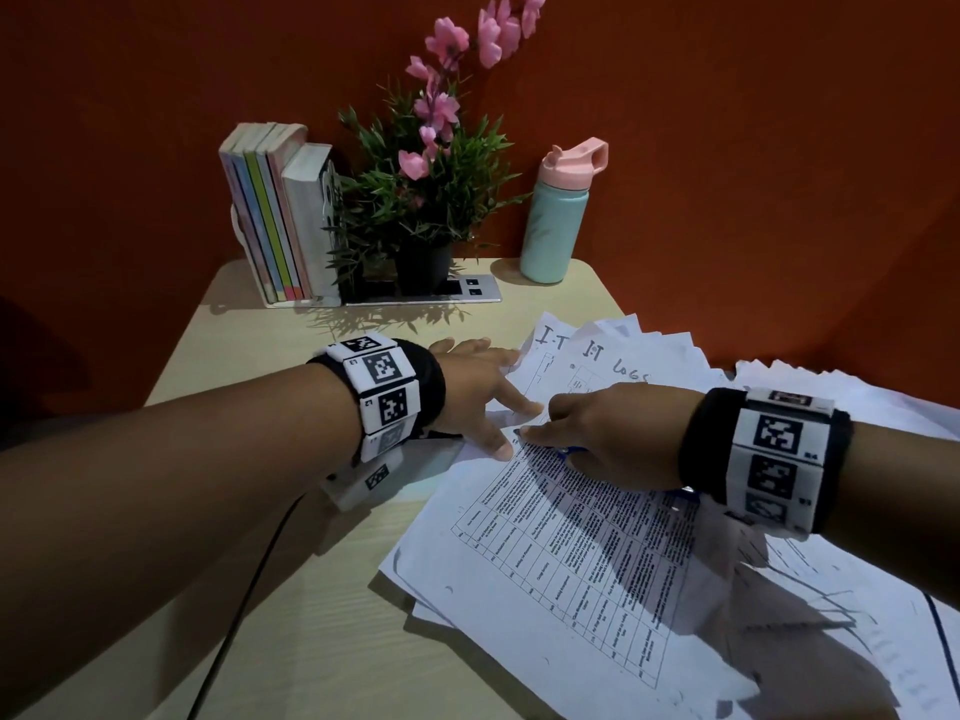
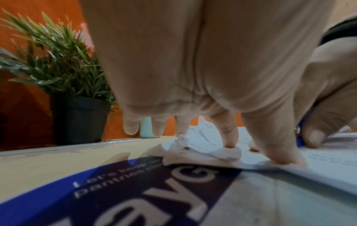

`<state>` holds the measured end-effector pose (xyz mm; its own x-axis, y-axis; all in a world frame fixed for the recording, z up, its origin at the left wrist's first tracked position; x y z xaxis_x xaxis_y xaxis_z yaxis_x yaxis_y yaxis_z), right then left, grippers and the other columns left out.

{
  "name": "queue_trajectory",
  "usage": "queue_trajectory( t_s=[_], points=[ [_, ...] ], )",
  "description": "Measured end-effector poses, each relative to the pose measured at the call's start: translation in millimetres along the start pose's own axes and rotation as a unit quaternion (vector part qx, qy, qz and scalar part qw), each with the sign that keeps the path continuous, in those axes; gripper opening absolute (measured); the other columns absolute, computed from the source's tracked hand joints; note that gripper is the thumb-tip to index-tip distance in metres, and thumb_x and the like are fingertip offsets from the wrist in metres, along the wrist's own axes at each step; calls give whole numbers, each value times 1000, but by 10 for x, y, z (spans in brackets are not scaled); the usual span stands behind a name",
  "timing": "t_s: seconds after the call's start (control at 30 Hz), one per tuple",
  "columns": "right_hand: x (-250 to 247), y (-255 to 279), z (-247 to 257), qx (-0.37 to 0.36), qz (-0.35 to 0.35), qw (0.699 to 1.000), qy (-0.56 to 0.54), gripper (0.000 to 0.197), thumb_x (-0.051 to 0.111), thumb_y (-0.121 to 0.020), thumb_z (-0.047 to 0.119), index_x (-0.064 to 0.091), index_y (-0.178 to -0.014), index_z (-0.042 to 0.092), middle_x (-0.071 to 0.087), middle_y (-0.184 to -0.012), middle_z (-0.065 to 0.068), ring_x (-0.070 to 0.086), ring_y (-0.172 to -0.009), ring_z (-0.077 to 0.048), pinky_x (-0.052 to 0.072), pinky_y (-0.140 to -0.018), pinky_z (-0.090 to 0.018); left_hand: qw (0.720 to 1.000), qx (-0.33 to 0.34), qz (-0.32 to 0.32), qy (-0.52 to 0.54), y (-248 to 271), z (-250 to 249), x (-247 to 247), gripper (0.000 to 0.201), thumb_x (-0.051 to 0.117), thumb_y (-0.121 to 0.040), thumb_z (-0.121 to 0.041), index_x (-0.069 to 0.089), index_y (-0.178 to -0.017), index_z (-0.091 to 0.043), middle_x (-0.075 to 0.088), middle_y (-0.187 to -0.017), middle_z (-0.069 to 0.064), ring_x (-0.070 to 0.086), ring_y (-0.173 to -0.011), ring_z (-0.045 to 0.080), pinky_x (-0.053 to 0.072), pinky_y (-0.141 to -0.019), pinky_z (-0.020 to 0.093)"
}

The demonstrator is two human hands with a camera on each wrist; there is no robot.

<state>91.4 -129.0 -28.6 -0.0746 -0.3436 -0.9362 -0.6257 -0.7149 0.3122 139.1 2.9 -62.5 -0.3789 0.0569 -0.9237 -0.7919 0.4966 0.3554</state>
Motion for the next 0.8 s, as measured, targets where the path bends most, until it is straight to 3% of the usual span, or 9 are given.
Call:
queue_trajectory(
  t_s=[0.1,0.23,0.37,0.43,0.67,0.8],
  points=[
    [31,29,37,7,-17,1000,18,49,39,-102,32,29,-150,39,46,-128,3,59,-95,-26,34,-68,-29,1000,0,-3,-7,13,-18,-10,68,67,-78,-66,39,-139,-59,-2,-167,-7,-12,-152,25,-6,-118,58],
    [38,32,6,15,-11,1000,0,49,40,-102,32,31,-149,40,46,-129,4,59,-97,-26,36,-70,-29,1000,0,-4,-17,19,-40,-32,67,67,-78,-65,40,-139,-59,0,-167,-6,-11,-152,25,-5,-118,58],
    [108,46,56,9,4,999,36,51,41,-101,28,28,-149,36,43,-127,1,63,-82,-30,52,-66,-38,1000,-7,-5,-24,33,-56,-39,68,68,-78,-64,40,-139,-58,-1,-167,-6,-12,-152,25,-5,-118,56],
    [127,52,50,11,8,999,31,49,39,-101,29,28,-149,36,43,-126,1,62,-82,-32,54,-68,-42,1000,-8,-3,-25,40,-63,-42,68,68,-78,-64,40,-140,-58,-1,-167,-6,-12,-152,25,-5,-118,56],
    [54,-15,27,-6,-9,1000,24,46,39,-102,31,33,-147,37,45,-128,3,55,-79,-25,40,-65,-31,999,-5,-4,-49,54,-112,-78,63,68,-79,-63,44,-138,-56,2,-167,-4,-9,-152,28,-3,-118,60],
    [43,-39,12,-5,-24,1000,0,46,41,-102,33,33,-147,40,45,-127,6,55,-83,-22,39,-66,-30,999,-7,6,-51,62,-93,-64,65,66,-79,-65,42,-139,-57,1,-167,-4,-10,-152,29,-4,-117,61]
  ],
)
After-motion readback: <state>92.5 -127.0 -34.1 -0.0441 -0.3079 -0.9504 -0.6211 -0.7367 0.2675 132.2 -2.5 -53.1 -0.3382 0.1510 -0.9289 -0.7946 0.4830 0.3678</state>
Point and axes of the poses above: each hand's wrist, its own y-axis away from the middle knuckle, its own x-axis out of the palm, z = x × y, the point moved 6 cm from there along -y, towards the middle knuckle
